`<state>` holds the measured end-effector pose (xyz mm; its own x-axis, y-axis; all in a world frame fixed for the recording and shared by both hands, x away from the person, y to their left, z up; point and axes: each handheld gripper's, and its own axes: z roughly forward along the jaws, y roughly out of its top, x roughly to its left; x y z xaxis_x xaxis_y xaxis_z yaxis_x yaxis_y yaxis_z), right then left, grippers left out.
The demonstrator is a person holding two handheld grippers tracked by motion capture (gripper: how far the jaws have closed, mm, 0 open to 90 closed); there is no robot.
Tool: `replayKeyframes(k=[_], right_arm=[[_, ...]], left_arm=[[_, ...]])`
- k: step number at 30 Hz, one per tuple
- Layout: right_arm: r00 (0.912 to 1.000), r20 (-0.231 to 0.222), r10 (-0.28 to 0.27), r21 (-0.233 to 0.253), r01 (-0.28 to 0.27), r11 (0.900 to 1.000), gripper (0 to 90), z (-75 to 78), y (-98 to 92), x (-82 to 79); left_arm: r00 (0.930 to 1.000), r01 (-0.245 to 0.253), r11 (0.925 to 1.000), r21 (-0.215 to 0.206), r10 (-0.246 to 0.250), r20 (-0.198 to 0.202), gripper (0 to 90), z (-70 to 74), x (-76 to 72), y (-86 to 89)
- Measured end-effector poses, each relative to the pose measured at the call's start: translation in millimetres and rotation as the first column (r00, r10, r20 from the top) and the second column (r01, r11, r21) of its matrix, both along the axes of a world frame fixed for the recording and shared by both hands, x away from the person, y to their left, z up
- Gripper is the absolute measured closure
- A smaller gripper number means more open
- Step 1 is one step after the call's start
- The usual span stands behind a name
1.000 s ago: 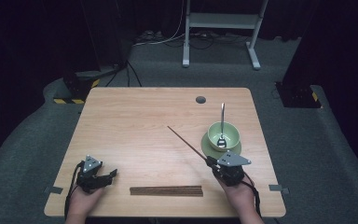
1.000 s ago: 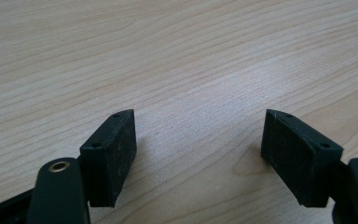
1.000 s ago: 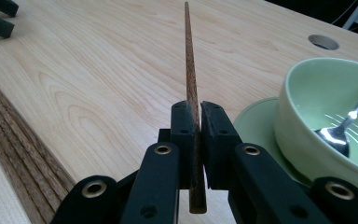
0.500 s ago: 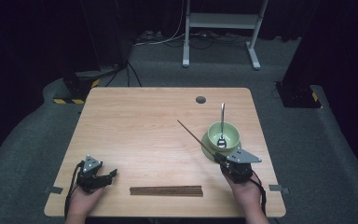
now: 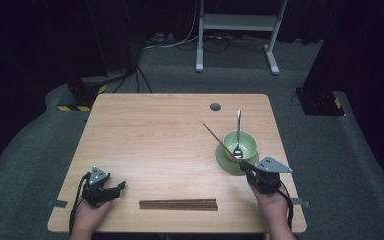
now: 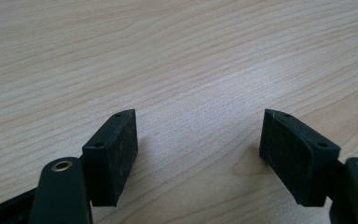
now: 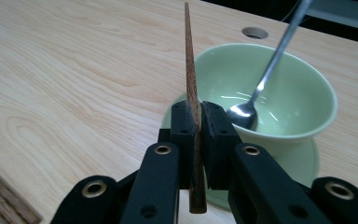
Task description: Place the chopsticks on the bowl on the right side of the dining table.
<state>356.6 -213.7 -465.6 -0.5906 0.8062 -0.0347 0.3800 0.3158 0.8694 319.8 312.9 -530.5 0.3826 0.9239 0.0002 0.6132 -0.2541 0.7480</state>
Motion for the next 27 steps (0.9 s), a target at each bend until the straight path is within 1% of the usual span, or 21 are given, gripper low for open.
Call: replayKeyframes(k=[3,9,16,19,22,25,27], right_arm=[[0.9998,-0.007,-0.018,0.013,0.018,1.000,84.4,-1.1,-5.7,1.5],[0.9989,-0.013,-0.045,0.021,0.045,0.999,84.4,-2.5,-13.8,4.6],[0.9982,-0.011,-0.059,0.019,0.059,0.998,84.4,-4.1,-16.5,7.0],[0.9980,-0.011,-0.063,0.003,0.063,0.998,84.4,-5.7,-16.3,8.4],[0.9971,-0.011,-0.076,0.009,0.076,0.997,84.4,-6.0,-18.4,8.7],[0.9967,-0.007,-0.081,0.000,0.081,0.997,84.3,-6.9,-20.3,9.0],[0.9967,-0.006,-0.081,0.006,0.081,0.997,84.2,-7.4,-21.7,9.3]], left_arm=[[1.0000,-0.002,1.0000,-0.001,0.002,0.000,27.7,0.0,0.1,0.1],[1.0000,-0.002,1.0000,-0.001,0.002,0.000,27.9,0.0,0.1,0.2],[1.0000,0.001,1.0000,0.002,-0.001,0.001,28.1,0.1,0.4,0.4],[1.0000,-0.001,1.0000,0.000,0.001,0.000,28.1,0.0,0.3,0.0],[1.0000,0.000,1.0000,0.000,0.000,0.000,28.1,0.0,0.3,0.0],[1.0000,0.000,1.0000,0.000,0.000,0.000,28.1,0.0,0.3,0.1],[1.0000,0.000,1.0000,0.000,0.000,0.000,28.2,0.0,0.2,0.0]])
